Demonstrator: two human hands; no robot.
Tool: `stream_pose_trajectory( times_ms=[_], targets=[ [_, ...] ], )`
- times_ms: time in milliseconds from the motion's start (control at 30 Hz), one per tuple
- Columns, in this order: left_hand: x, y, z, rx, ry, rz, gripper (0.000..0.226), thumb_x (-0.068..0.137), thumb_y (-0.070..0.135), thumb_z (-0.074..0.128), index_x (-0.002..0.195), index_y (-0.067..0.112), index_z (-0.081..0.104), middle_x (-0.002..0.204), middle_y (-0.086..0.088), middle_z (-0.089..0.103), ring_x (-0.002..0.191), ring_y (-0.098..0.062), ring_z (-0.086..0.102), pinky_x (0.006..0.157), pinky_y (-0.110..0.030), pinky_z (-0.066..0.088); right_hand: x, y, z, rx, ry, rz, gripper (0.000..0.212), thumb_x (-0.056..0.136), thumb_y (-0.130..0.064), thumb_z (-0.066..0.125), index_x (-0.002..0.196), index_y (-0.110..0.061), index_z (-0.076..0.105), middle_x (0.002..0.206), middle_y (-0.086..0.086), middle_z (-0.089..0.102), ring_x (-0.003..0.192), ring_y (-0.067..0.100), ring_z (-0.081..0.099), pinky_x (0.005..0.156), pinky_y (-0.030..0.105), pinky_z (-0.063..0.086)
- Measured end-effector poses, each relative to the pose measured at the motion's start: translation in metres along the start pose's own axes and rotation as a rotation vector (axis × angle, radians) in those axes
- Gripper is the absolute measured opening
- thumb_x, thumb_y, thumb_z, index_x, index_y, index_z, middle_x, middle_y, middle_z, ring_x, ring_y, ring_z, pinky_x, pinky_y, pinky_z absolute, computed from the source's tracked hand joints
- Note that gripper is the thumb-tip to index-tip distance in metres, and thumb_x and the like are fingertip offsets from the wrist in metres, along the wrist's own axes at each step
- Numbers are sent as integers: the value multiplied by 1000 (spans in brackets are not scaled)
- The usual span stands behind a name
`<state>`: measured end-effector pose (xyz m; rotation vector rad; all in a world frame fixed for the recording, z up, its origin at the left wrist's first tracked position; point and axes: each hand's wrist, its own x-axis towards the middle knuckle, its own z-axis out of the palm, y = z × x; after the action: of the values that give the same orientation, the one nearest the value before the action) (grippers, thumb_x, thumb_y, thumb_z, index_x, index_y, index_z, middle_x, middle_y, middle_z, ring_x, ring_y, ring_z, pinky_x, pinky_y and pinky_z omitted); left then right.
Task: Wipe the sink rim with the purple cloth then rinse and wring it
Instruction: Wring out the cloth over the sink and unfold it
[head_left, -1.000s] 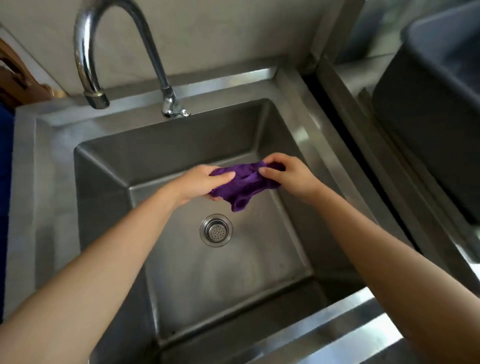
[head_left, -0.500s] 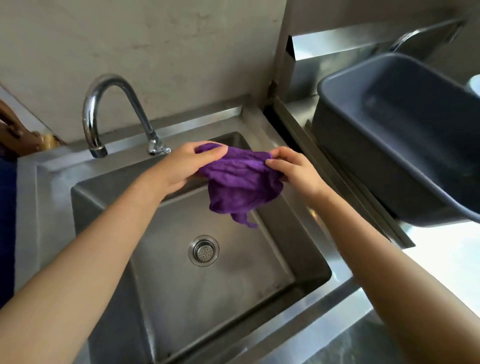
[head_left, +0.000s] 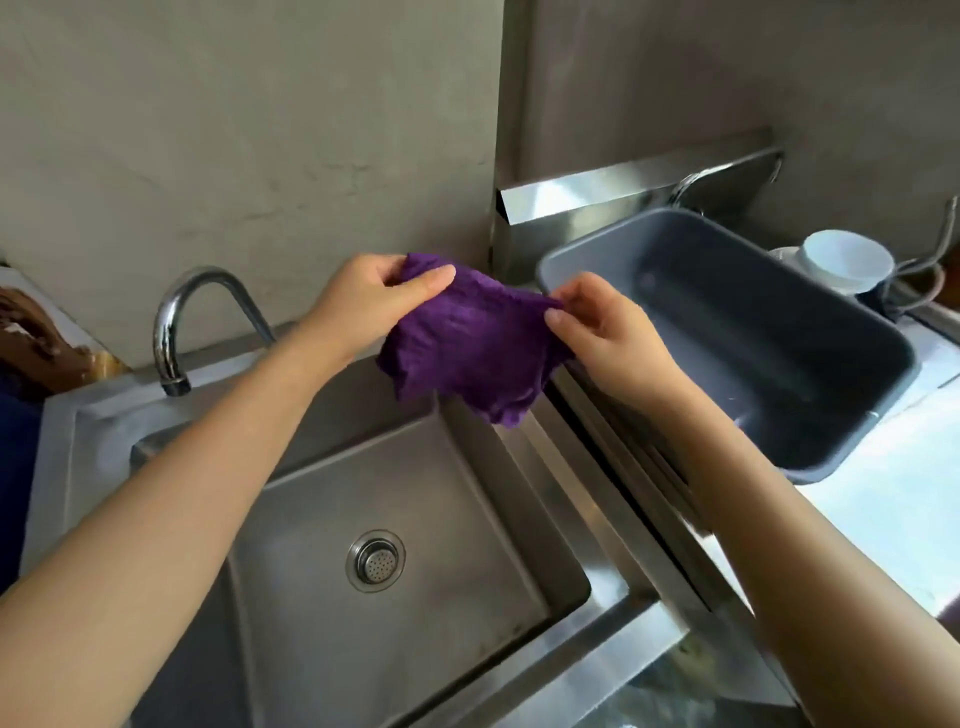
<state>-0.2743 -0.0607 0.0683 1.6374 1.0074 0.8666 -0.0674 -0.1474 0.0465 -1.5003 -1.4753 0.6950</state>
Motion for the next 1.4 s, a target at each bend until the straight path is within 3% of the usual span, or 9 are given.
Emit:
stream_pose_trajectory(
  times_ms=[233, 433, 533, 733, 900, 1000, 1133, 1267, 1400],
  targets=[
    [3, 44, 36, -296, -145, -103, 14, 87, 30, 57, 83, 21, 65, 69, 12, 70, 67, -2, 64, 67, -16, 50, 0, -20, -44, 203, -86, 83, 13, 94, -25, 51, 87, -25, 62, 76, -12, 64, 71, 3, 58, 66, 19, 47],
    [14, 76, 64, -199, -242, 78, 14, 92, 18, 52, 91, 22, 66, 74, 16, 72, 77, 2, 65, 77, -14, 51, -3, -23, -121, 483, -117, 47, 13, 74, -1, 64, 73, -13, 60, 66, -4, 68, 62, 9, 64, 60, 18, 52],
    [31, 91, 91, -210, -304, 109, 16, 92, 12, 52, 92, 20, 66, 80, 12, 72, 83, -3, 65, 87, -21, 50, 0, -19, -154, 326, -169, 122, 20, 77, 4, 63, 73, -14, 55, 60, -10, 65, 57, 4, 61, 55, 14, 49],
    [76, 104, 163, -320, -373, 61, 17, 90, 13, 57, 82, 20, 70, 76, 7, 70, 73, -8, 63, 73, -24, 51, 16, 13, -216, 242, -84, 254, 22, 86, 1, 56, 79, -19, 52, 62, -11, 65, 59, 4, 60, 61, 21, 49],
    [107, 63, 213, -188, -366, -158, 14, 90, 12, 56, 102, 12, 63, 85, -1, 64, 74, -12, 62, 63, -24, 58, 23, 63, -227, 254, 67, 416, 23, 87, -4, 57, 75, -22, 52, 66, -6, 60, 62, 7, 58, 51, 20, 46],
    [116, 32, 237, -91, -442, -281, 33, 85, -1, 59, 116, 9, 58, 95, -5, 63, 77, -13, 64, 62, -26, 59, 26, 98, -223, 199, 11, 553, 18, 87, -4, 56, 81, -20, 54, 77, 2, 58, 71, 14, 57, 53, 23, 49],
    [122, 9, 256, 57, -519, -414, 25, 83, -12, 54, 97, 9, 59, 79, -6, 61, 60, -11, 64, 52, -24, 56, 35, 134, -215, 55, -117, 677, 16, 85, -3, 59, 94, -16, 56, 77, 4, 60, 66, 16, 59, 46, 18, 49],
    [137, -18, 270, 266, -524, -555, 14, 89, -6, 48, 87, 5, 56, 76, -9, 57, 71, -20, 60, 59, -33, 58, 54, 163, -194, -26, -214, 758, 13, 85, -3, 58, 84, -16, 57, 75, 6, 60, 65, 17, 59, 58, 28, 52],
    [158, -44, 274, 468, -503, -626, 28, 92, 1, 47, 118, -7, 50, 122, -24, 55, 112, -37, 57, 85, -46, 52, 77, 181, -166, -400, -297, 680, 28, 88, -13, 57, 116, -7, 57, 91, 8, 57, 77, 22, 54, 50, 28, 44]
  ],
)
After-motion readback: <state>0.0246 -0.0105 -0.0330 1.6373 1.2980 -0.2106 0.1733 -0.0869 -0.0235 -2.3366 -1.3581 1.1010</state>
